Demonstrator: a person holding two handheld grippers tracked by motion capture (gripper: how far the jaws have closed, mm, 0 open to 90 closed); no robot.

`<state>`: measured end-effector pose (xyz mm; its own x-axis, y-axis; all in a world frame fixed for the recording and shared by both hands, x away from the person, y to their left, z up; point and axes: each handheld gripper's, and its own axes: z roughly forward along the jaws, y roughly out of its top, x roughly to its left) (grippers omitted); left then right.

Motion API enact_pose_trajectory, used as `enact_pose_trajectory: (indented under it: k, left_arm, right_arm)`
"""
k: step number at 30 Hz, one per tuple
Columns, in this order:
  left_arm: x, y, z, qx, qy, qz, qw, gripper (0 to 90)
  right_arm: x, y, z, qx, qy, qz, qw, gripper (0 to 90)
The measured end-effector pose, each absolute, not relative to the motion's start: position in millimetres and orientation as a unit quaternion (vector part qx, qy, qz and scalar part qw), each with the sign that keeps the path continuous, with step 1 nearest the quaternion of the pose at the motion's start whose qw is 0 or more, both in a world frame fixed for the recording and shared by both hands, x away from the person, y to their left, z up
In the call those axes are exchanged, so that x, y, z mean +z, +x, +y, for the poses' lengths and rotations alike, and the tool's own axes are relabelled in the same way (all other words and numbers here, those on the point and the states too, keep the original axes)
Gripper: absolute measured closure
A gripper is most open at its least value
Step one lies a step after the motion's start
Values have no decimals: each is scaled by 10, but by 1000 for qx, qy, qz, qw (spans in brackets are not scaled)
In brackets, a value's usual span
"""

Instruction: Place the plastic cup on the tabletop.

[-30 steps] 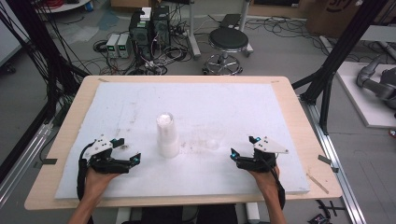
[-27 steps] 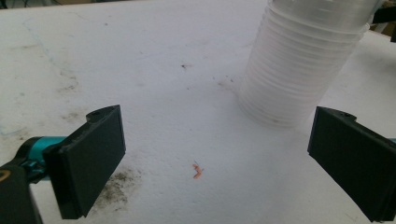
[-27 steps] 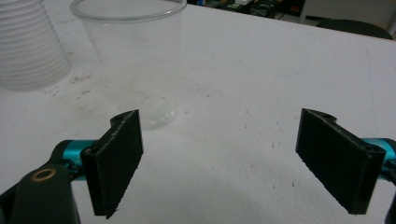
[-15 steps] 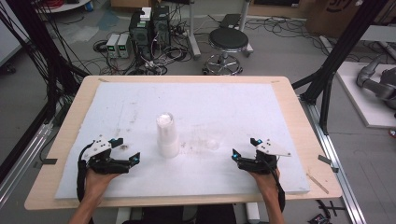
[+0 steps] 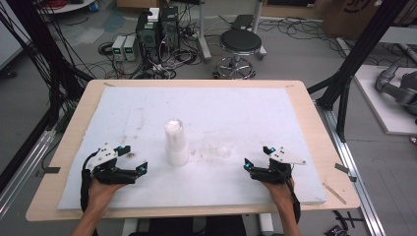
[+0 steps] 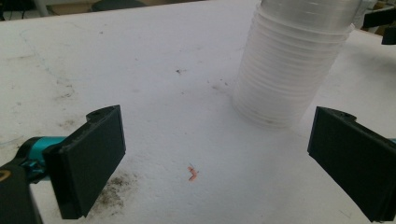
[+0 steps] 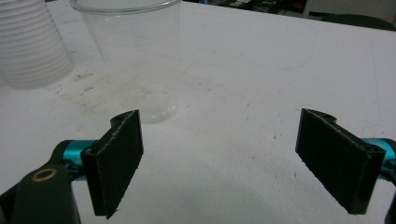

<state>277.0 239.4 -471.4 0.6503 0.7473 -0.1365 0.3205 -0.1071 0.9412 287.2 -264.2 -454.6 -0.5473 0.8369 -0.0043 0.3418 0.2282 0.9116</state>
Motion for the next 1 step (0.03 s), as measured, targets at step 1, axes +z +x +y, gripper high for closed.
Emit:
enact_pose_trajectory:
  k: [1]
  left_arm:
    - [-4713,2761,2393,194,719,370,556,41]
  right_arm:
    - [-4546,2867,-2641,477,397,739,261,158]
